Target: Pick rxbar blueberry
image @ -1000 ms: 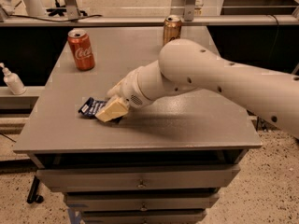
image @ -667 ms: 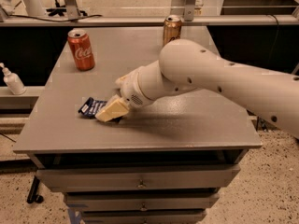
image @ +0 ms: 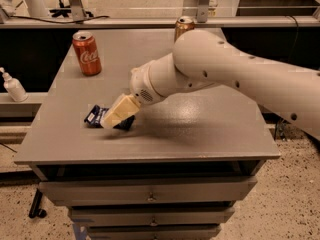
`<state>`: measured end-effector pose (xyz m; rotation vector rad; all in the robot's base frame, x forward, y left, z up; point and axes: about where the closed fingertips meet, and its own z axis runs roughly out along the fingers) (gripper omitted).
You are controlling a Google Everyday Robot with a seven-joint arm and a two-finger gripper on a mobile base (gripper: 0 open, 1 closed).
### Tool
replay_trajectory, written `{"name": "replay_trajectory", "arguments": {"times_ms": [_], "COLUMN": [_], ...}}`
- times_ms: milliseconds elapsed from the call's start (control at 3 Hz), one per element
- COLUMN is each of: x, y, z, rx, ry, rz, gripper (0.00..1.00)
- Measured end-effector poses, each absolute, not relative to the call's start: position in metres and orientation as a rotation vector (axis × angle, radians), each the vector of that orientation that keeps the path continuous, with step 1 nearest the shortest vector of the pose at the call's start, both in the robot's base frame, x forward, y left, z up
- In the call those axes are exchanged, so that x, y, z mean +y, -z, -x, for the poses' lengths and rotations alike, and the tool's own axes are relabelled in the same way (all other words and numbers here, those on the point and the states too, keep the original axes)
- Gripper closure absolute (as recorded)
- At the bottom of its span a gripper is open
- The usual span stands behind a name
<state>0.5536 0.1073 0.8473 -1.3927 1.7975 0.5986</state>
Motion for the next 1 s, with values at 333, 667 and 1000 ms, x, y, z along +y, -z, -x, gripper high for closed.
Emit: {"name": "replay_trajectory", "arguments": {"times_ms": [333, 667, 1000], "x": [0.112, 0.118, 0.123], "y": [-0.851, -0.844, -0.836], "z": [-0.554, -0.549, -0.541], "rx": [1.828, 1.856, 1.871], "ry": [-0.648, -0.689, -0.687], "rz": [1.359, 1.336, 1.339], "gripper": [0.0, 0.0, 0.0]}}
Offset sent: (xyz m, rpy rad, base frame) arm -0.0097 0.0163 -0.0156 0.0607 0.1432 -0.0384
